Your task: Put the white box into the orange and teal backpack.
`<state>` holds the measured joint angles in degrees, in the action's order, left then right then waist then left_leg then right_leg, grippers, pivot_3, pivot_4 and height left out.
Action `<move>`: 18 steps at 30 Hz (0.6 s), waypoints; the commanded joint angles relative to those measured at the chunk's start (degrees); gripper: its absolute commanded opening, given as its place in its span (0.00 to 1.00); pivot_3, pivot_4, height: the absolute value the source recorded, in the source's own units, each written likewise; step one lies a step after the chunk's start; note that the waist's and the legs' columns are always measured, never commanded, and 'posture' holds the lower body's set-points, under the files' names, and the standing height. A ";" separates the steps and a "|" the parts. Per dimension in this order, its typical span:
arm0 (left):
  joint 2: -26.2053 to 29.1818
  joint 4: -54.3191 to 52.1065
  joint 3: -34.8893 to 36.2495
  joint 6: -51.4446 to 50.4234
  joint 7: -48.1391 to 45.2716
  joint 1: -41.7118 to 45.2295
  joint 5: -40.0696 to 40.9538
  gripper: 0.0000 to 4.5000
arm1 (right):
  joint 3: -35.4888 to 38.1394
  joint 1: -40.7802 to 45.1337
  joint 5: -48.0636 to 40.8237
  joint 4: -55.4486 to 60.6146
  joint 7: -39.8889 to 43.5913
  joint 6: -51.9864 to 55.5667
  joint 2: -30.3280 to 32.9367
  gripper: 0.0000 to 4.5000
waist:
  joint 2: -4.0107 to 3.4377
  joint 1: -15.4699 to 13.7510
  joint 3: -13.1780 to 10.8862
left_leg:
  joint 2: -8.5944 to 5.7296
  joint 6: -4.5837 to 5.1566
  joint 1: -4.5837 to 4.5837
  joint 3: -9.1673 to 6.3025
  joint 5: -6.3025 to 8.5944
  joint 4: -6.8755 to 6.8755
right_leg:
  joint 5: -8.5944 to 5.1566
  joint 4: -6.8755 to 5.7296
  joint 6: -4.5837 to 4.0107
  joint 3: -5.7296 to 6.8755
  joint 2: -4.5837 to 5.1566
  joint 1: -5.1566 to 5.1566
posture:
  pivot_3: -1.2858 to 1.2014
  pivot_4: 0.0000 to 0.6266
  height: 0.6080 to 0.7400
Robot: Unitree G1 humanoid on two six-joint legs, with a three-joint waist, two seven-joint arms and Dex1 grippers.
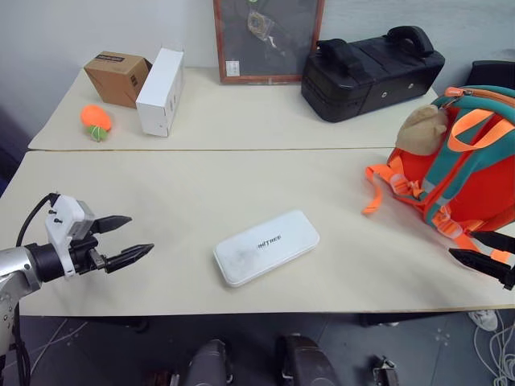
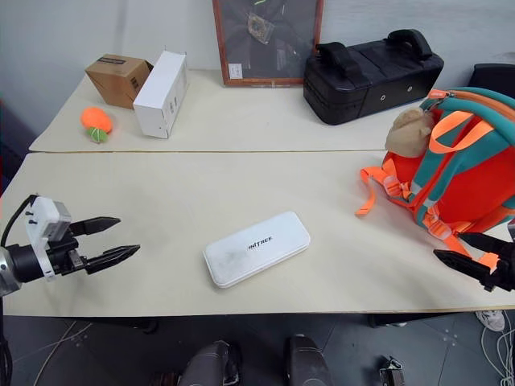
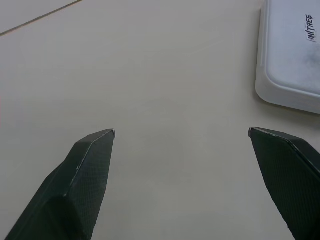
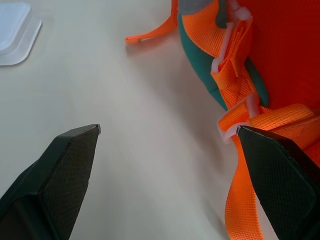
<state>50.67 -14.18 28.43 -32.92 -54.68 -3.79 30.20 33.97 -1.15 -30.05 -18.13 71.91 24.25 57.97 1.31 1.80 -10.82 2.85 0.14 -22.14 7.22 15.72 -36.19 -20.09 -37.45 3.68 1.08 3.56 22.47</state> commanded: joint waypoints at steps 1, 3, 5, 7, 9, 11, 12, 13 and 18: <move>1.49 -1.35 1.51 0.72 -0.80 -0.33 0.50 1.00 | 0.21 0.50 0.55 -0.16 0.49 -1.35 1.50 0.99 | 0.00 -0.01 0.00 | 0.00 0.00 0.00 0.00 0.00 0.00 | 0.00 0.00 0.00 0.00 0.00 0.00 | 0.52 0.24 1.00; 1.10 -1.31 1.59 -0.66 0.20 0.04 0.89 1.00 | 0.09 0.66 0.81 -0.28 0.38 -1.65 1.23 0.99 | 0.00 -0.01 0.00 | 0.00 0.00 0.00 0.00 0.00 0.00 | 0.00 -0.02 0.00 0.00 0.00 0.00 | 0.52 0.24 1.00; 0.94 -1.32 1.44 -0.88 0.83 0.22 0.59 1.00 | -0.33 1.03 1.45 -0.71 -0.13 -2.34 0.91 0.99 | 0.00 0.03 0.00 | 0.00 -0.01 0.00 0.00 -0.01 0.00 | 0.00 -0.02 0.00 0.00 0.00 0.00 | 0.52 0.24 1.00; 1.03 -1.49 1.26 -0.56 0.63 -0.08 0.34 1.00 | -0.53 1.22 1.77 -0.96 -0.32 -2.77 0.73 0.99 | 0.00 0.05 0.00 | 0.00 -0.01 0.00 0.00 -0.01 -0.01 | 0.00 -0.02 0.00 0.00 -0.01 0.00 | 0.52 0.24 1.00; 0.95 -1.57 1.17 -0.36 0.64 -0.27 0.20 1.00 | -0.72 1.52 1.83 -1.23 -0.41 -3.06 0.68 0.99 | 0.00 0.00 0.00 | 0.00 -0.01 0.00 0.00 -0.01 -0.02 | 0.00 -0.04 0.00 0.00 -0.01 0.00 | 0.52 0.24 1.00; 0.79 -1.67 1.18 -0.24 0.76 -0.36 0.13 1.00 | -0.97 1.78 1.98 -1.58 -0.53 -3.51 0.71 0.99 | 0.00 -0.01 0.00 | 0.00 -0.01 0.01 0.00 -0.01 -0.02 | 0.00 -0.04 0.00 0.00 -0.01 0.00 | 0.52 0.24 1.00; 0.69 -1.78 1.19 -0.21 0.79 -0.41 0.17 1.00 | -1.15 1.94 2.11 -1.85 -0.54 -3.76 0.77 0.99 | 0.00 -0.01 0.00 | 0.00 -0.01 0.01 0.00 -0.02 -0.03 | 0.00 -0.05 0.00 0.00 -0.01 0.00 | 0.52 0.24 1.00; 0.57 -1.99 1.14 -0.23 0.86 -0.53 0.23 1.00 | -1.30 2.12 2.20 -2.12 -0.45 -3.94 0.82 0.99 | 0.00 0.04 0.00 | 0.00 -0.01 0.01 0.00 -0.02 -0.03 | 0.00 -0.05 0.00 0.00 -0.01 0.00 | 0.52 0.24 1.00; -0.36 -4.18 1.19 -1.75 0.71 -1.55 2.39 1.00 | -2.75 3.26 2.00 -2.14 1.58 -4.04 1.12 0.96 | 0.00 0.10 0.00 | 0.00 -0.03 0.02 0.01 -0.03 -0.05 | 0.00 -0.08 0.00 -0.01 -0.02 0.00 | 0.52 0.24 1.00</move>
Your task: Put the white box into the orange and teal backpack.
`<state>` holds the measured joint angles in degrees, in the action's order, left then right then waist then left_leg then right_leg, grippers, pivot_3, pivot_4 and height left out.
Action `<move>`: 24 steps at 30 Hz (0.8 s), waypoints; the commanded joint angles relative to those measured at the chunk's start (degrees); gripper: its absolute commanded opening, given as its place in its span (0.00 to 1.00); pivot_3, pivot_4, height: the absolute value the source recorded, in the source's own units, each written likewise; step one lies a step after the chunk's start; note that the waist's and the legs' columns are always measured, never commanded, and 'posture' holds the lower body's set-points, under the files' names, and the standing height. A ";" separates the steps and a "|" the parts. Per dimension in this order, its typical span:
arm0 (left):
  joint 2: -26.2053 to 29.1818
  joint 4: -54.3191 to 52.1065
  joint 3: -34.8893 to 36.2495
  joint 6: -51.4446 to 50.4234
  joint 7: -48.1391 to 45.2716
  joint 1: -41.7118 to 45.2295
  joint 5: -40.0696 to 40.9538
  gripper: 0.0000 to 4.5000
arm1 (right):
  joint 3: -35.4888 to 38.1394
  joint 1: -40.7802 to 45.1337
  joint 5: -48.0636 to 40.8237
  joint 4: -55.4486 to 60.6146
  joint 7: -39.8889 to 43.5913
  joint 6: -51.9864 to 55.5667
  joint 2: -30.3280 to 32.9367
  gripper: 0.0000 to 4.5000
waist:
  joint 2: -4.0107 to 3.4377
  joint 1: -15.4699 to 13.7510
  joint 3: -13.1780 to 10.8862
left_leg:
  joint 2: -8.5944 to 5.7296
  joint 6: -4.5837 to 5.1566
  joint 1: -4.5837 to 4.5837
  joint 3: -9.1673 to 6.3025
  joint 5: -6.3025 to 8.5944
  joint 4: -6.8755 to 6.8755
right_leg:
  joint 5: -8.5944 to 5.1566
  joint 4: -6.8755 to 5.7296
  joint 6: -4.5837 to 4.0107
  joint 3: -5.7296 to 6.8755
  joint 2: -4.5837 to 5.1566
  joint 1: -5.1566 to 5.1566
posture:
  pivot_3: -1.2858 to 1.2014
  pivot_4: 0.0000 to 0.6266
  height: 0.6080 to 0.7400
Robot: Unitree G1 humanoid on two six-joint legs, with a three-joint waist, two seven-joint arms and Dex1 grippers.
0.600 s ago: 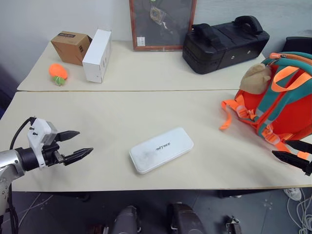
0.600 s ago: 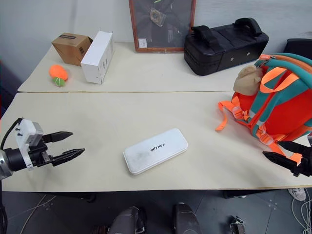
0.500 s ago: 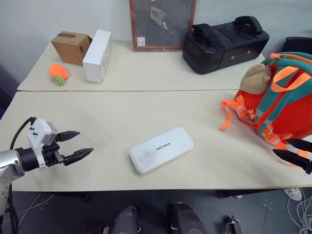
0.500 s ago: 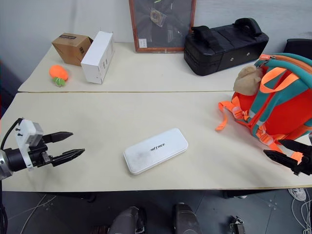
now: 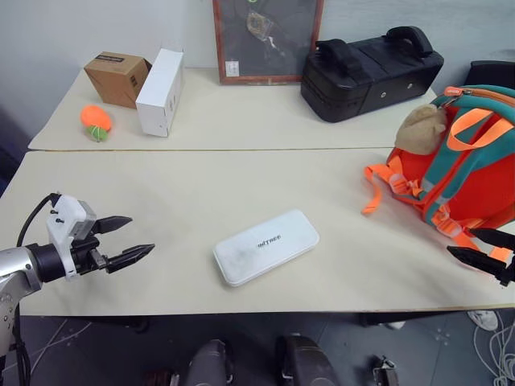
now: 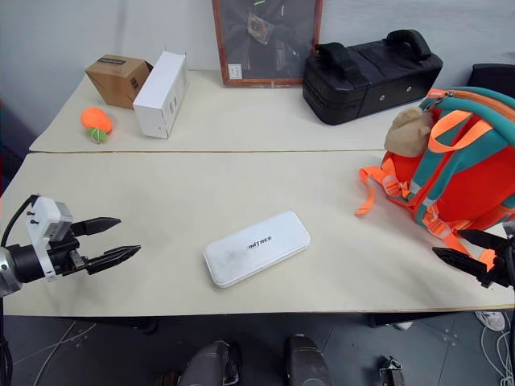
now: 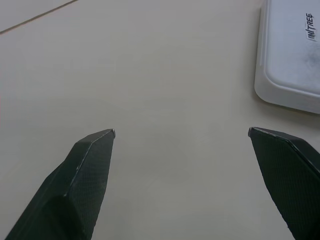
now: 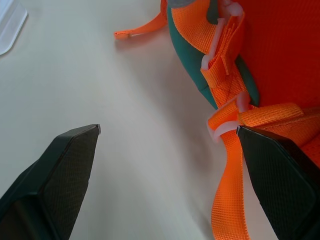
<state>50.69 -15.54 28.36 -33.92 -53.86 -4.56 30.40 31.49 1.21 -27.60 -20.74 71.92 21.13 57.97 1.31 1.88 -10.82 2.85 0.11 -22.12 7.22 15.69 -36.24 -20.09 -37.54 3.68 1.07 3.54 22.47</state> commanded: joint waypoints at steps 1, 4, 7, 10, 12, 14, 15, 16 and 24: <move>-0.62 -3.44 1.31 -1.07 -0.10 -1.03 2.78 0.96 | -0.78 1.20 -0.57 1.09 2.10 -0.85 1.18 0.91 | 0.00 0.03 0.00 | 0.00 0.00 0.00 0.00 0.00 0.00 | 0.00 -0.01 0.00 0.00 0.00 0.00 | 0.52 0.24 1.00; -1.18 -7.97 -0.35 -2.92 -1.27 -3.68 5.26 0.80 | -3.88 3.37 -0.89 3.89 4.07 -0.55 1.18 0.71 | -0.01 0.10 0.00 | 0.00 0.00 0.00 0.00 -0.01 -0.05 | 0.00 -0.05 0.00 0.00 0.00 0.00 | 0.52 0.24 1.00; -1.15 -14.09 -6.54 -1.77 -3.38 -9.51 4.00 0.59 | -10.50 7.90 -0.77 8.39 6.43 0.22 0.13 0.47 | -0.06 1.00 0.04 | 0.00 0.00 0.06 0.05 -0.01 -0.03 | 0.00 -0.08 0.00 -0.09 0.01 -0.03 | 0.52 0.24 1.00; -1.96 -14.26 -12.44 1.12 -3.12 -9.62 1.05 0.39 | -17.09 13.01 0.40 11.16 6.47 0.65 -1.90 0.24 | -0.06 1.18 0.03 | 0.02 -0.05 0.07 0.01 -0.05 -0.04 | 0.00 -0.13 0.01 -0.07 -0.04 -0.01 | 0.52 0.24 1.00; -2.59 -14.33 -16.48 1.95 -2.77 -7.79 -0.19 0.25 | -21.96 16.79 2.44 11.50 6.15 -0.21 -4.04 0.09 | -0.06 1.17 0.03 | 0.02 -0.14 0.07 -0.09 -0.13 -0.04 | 0.00 -0.17 -0.01 -0.03 -0.08 -0.02 | 0.52 0.24 1.00; -3.12 -14.12 -19.40 2.05 -2.41 -5.65 -0.83 0.11 | -25.42 19.71 4.40 10.85 5.65 -1.17 -5.83 0.00 | -0.06 1.04 0.03 | 0.01 -0.13 0.06 -0.09 -0.14 -0.04 | -0.01 -0.18 -0.02 -0.02 -0.07 -0.01 | 0.52 0.24 1.00; -3.51 -13.47 -21.48 2.25 -2.06 -3.92 -1.85 0.04 | -27.50 21.59 5.72 10.03 5.24 -1.85 -7.32 0.00 | -0.06 0.92 0.04 | -0.01 -0.10 0.03 -0.11 -0.16 -0.04 | -0.01 -0.18 -0.02 -0.01 -0.05 0.00 | 0.52 0.24 1.00; -4.00 -12.52 -23.43 2.34 -1.36 -2.08 -3.15 0.02 | -29.48 23.47 7.37 9.12 4.24 -2.71 -8.98 0.00 | -0.06 0.81 0.03 | -0.02 -0.09 0.03 -0.12 -0.16 -0.04 | 0.00 -0.18 -0.02 -0.01 -0.04 -0.01 | 0.52 0.24 1.00; -5.39 -7.87 -29.00 4.29 0.18 3.37 -7.78 0.02 | -37.25 30.73 14.32 4.25 -1.29 -5.65 -18.21 0.00 | -0.06 0.87 0.03 | -0.03 -0.31 -0.10 -0.10 -0.26 -0.17 | 0.00 -0.24 0.00 0.00 -0.03 0.08 | 0.52 0.24 1.00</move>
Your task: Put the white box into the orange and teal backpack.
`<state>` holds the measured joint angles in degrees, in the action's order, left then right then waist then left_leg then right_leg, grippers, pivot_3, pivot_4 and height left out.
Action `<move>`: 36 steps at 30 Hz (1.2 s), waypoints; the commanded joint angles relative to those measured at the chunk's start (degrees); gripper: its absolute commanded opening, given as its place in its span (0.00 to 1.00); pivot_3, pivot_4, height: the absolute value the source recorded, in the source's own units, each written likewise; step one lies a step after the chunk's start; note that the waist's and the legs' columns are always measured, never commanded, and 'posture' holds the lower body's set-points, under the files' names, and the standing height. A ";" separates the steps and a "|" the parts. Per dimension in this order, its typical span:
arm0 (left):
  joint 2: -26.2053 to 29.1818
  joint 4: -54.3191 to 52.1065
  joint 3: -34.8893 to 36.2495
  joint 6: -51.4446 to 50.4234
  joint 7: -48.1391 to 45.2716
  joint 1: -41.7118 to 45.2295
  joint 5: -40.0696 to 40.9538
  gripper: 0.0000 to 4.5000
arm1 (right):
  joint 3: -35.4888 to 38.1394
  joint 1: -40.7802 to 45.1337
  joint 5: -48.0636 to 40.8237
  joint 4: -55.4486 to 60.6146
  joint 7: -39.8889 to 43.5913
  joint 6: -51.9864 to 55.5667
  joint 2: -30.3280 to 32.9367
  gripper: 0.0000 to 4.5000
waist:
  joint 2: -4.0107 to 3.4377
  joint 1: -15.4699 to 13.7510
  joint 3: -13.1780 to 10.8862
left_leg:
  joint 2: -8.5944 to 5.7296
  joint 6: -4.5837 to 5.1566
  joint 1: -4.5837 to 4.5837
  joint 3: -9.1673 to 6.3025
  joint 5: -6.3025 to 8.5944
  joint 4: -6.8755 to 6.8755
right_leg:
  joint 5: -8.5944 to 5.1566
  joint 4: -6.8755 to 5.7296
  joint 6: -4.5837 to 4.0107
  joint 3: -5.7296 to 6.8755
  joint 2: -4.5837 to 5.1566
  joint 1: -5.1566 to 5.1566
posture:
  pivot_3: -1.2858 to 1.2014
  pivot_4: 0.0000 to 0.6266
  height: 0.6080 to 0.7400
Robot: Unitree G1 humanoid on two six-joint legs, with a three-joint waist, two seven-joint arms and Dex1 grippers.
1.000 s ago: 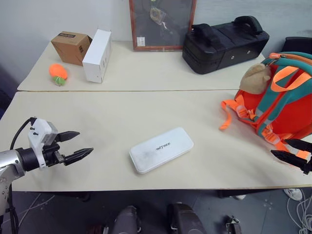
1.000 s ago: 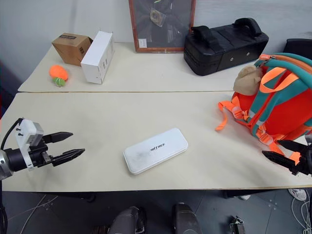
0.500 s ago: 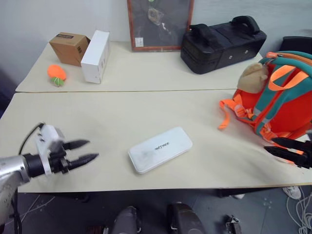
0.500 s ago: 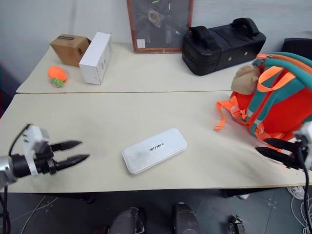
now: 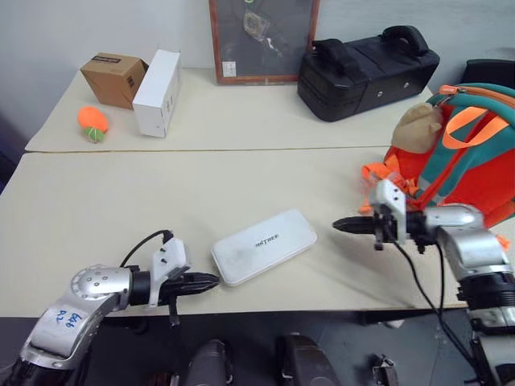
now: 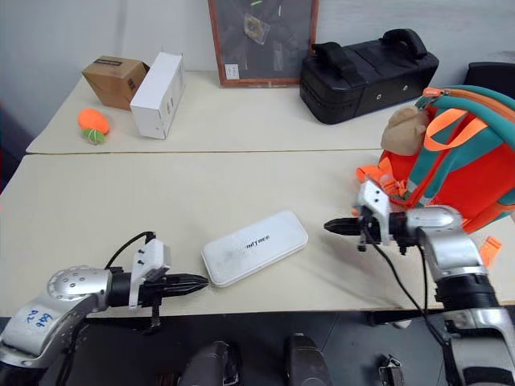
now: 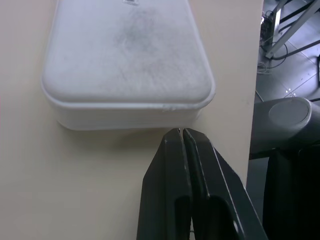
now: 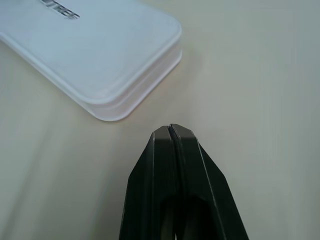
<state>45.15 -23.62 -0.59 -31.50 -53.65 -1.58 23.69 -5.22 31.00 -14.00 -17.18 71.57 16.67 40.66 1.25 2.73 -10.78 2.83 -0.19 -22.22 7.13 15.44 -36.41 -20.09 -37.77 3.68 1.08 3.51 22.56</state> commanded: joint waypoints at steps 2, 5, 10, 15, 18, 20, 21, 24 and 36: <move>0.46 1.75 0.23 2.84 -0.32 0.65 -1.72 0.02 | -1.13 0.33 0.52 2.57 -1.36 -0.56 -2.25 0.00 | 0.00 0.03 0.00 | 0.00 0.01 0.00 0.00 0.01 0.00 | 0.00 0.00 0.00 0.00 0.01 -0.01 | 0.52 0.24 1.00; 0.08 5.37 0.21 5.75 0.24 2.25 -3.86 0.02 | -1.16 -2.61 -0.75 7.48 -0.79 1.15 -2.37 0.00 | 0.00 0.03 0.00 | 0.00 0.02 0.00 0.00 0.01 -0.03 | 0.00 -0.01 0.00 0.01 0.01 -0.02 | 0.52 0.24 1.00; -3.71 11.00 1.09 9.60 3.25 6.99 -5.30 0.02 | -0.20 -8.06 -3.16 15.74 0.45 4.50 -0.70 0.00 | 0.00 -0.69 0.00 | 0.00 0.28 0.03 -0.04 0.10 -0.07 | 0.01 -0.08 0.02 0.06 0.03 -0.06 | 0.52 0.24 1.00; -6.50 13.03 1.04 8.96 3.41 9.85 -4.40 0.02 | 0.76 -11.88 -5.64 21.33 -0.25 7.71 0.24 0.00 | 0.01 -1.00 0.00 | 0.00 0.30 0.02 -0.07 0.12 -0.08 | 0.01 -0.10 0.02 0.09 0.03 -0.05 | 0.52 0.24 1.00; -7.24 13.66 0.80 9.18 3.78 10.37 -5.25 0.02 | 1.06 -12.91 -6.00 22.54 -0.86 8.35 0.58 0.00 | 0.01 -0.94 0.00 | 0.01 0.29 0.03 -0.07 0.12 -0.08 | 0.01 -0.11 0.02 0.09 0.02 -0.05 | 0.52 0.24 1.00; -6.58 14.27 0.74 9.79 3.51 9.97 -6.27 0.02 | 1.42 -13.09 -5.81 22.49 -1.72 8.25 0.76 0.00 | 0.01 -0.97 0.00 | 0.01 0.28 0.03 -0.07 0.12 -0.08 | 0.01 -0.12 0.02 0.09 0.02 -0.05 | 0.52 0.24 1.00; -5.85 14.46 1.12 9.73 3.37 9.46 -6.65 0.02 | 1.59 -12.92 -5.48 21.91 -2.22 7.93 0.90 0.00 | 0.01 -0.97 0.00 | 0.01 0.28 0.03 -0.07 0.12 -0.08 | 0.01 -0.11 0.02 0.09 0.02 -0.05 | 0.52 0.24 1.00; -0.91 15.57 2.97 9.06 0.33 6.27 -7.04 0.02 | 1.92 -12.00 -4.96 19.69 -2.71 6.81 1.42 0.00 | 0.03 -0.80 0.02 | 0.01 0.28 0.03 -0.07 0.12 -0.09 | 0.01 -0.11 0.02 0.09 0.02 -0.05 | 0.52 0.24 1.00; 3.65 21.28 12.79 -12.84 -2.49 11.40 8.78 0.69 | 0.79 -8.51 -3.09 13.42 -2.56 2.56 1.44 0.00 | 0.03 -0.73 0.01 | 0.03 0.27 0.05 -0.12 0.11 -0.04 | -0.01 -0.13 -0.02 0.14 0.03 -0.05 | 0.52 0.24 1.00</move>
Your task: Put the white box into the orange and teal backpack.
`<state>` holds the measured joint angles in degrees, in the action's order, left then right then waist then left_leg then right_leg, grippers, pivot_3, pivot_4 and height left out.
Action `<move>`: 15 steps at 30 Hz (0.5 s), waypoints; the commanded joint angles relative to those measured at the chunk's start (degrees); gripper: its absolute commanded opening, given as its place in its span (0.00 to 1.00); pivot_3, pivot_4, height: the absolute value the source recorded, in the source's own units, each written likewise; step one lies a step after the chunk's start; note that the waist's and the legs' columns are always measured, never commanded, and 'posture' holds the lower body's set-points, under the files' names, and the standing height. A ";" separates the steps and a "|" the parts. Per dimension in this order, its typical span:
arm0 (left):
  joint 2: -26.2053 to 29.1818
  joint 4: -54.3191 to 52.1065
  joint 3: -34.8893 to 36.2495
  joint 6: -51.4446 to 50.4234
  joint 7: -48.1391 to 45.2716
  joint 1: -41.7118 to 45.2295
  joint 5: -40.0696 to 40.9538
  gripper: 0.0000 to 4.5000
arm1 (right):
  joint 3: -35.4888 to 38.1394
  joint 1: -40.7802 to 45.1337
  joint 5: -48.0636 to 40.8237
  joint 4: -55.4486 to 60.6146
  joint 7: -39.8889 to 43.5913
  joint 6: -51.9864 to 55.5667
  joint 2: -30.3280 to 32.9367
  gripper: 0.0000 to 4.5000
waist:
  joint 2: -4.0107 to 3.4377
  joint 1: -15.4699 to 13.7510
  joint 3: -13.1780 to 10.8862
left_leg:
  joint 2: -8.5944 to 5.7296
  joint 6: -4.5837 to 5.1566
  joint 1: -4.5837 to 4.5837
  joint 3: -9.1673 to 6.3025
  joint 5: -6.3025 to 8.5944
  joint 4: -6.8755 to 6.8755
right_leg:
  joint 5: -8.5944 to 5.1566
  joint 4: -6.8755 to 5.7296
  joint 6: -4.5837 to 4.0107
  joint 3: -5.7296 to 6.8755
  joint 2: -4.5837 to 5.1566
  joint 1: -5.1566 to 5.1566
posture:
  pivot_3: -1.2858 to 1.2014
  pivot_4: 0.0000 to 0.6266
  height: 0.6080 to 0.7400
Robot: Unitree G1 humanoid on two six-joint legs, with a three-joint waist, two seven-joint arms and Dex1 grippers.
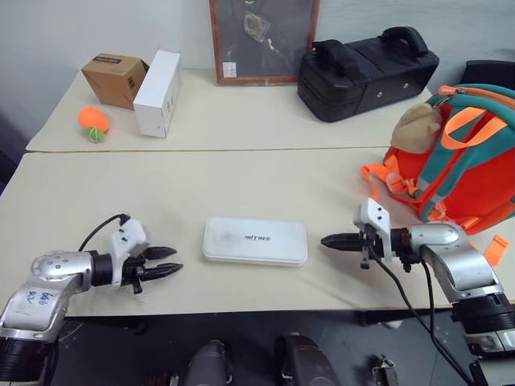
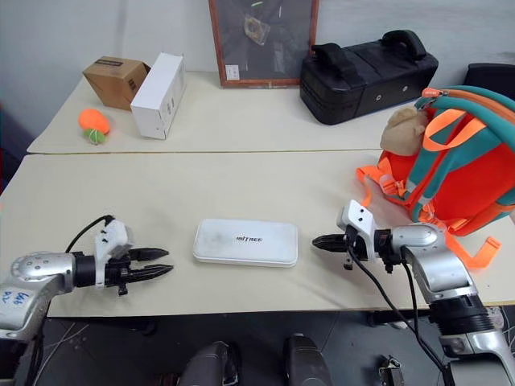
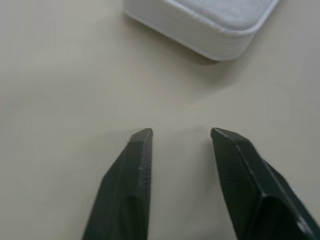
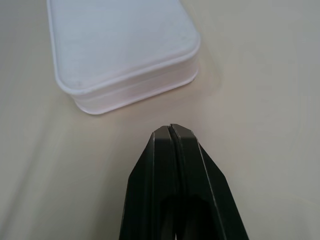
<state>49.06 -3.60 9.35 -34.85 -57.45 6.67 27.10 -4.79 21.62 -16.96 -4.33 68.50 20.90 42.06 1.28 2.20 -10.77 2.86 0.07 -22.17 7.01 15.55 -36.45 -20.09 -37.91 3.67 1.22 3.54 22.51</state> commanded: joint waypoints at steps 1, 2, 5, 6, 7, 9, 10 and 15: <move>-0.29 2.53 2.93 -13.73 0.98 4.61 7.30 0.76 | 0.15 0.96 -0.06 0.55 0.72 -1.94 -0.06 0.00 | 0.00 -0.25 0.00 | -0.01 0.01 -0.02 -0.01 -0.01 -0.03 | 0.00 0.00 0.01 0.01 0.00 0.02 | 0.52 0.24 1.00; -0.28 4.28 2.75 -17.33 0.54 6.06 8.66 0.84 | -0.09 1.13 0.00 0.52 0.79 -2.08 -0.23 0.00 | 0.00 -0.34 0.00 | -0.02 0.01 -0.03 -0.01 -0.01 -0.04 | 0.01 -0.01 0.01 0.01 0.01 0.01 | 0.52 0.24 1.00; -1.08 8.72 2.08 -26.08 1.20 10.29 11.33 0.99 | -0.74 1.52 0.41 0.40 0.88 -2.64 -0.68 0.00 | 0.00 -0.43 0.00 | -0.05 -0.12 -0.03 0.00 -0.07 -0.10 | 0.01 -0.04 0.02 0.01 0.02 0.00 | 0.52 0.24 1.00; -1.65 10.13 1.55 -29.05 1.56 11.91 12.12 0.99 | -0.98 1.60 0.64 0.28 0.91 -2.91 -0.84 0.00 | 0.00 -0.43 0.00 | -0.04 -0.18 -0.04 0.00 -0.10 -0.13 | 0.01 -0.05 0.02 0.01 0.01 0.00 | 0.52 0.24 1.00; -2.17 11.38 1.13 -31.53 1.75 13.40 12.72 0.99 | -1.24 1.76 0.86 0.05 0.96 -3.22 -0.98 0.00 | 0.00 -0.44 0.00 | -0.04 -0.19 -0.03 0.01 -0.10 -0.16 | 0.01 -0.06 0.03 0.01 0.01 0.00 | 0.52 0.24 1.00; -3.87 13.25 0.40 -34.83 2.45 16.42 13.40 0.99 | -1.77 1.96 1.44 -0.26 1.08 -4.03 -1.18 0.00 | 0.00 -0.54 0.00 | -0.05 -0.19 -0.04 0.00 -0.10 -0.24 | 0.01 -0.08 0.03 0.02 0.00 -0.02 | 0.52 0.24 1.00; -5.04 14.39 0.40 -36.05 3.32 18.09 13.41 0.99 | -1.96 2.00 1.65 -0.28 1.17 -4.32 -1.25 0.00 | 0.00 -0.57 0.00 | -0.05 -0.21 -0.06 -0.01 -0.10 -0.32 | 0.01 -0.11 0.03 0.03 0.00 -0.03 | 0.52 0.24 1.00; -10.29 20.04 -0.43 -42.42 5.38 25.23 13.93 0.99 | -2.49 2.34 2.71 -0.41 1.14 -5.73 -1.62 0.00 | 0.00 -0.71 0.00 | -0.07 -0.16 -0.16 -0.05 0.00 -0.68 | 0.04 -0.20 0.09 0.05 0.02 -0.07 | 0.52 0.24 1.00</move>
<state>39.39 15.19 10.10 -75.28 -52.29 31.17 40.19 -7.41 23.45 -14.23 -5.19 69.51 16.16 40.56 1.28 1.49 -10.77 2.79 -0.08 -22.34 6.96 15.56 -37.14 -20.04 -38.10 3.76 1.26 3.56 22.44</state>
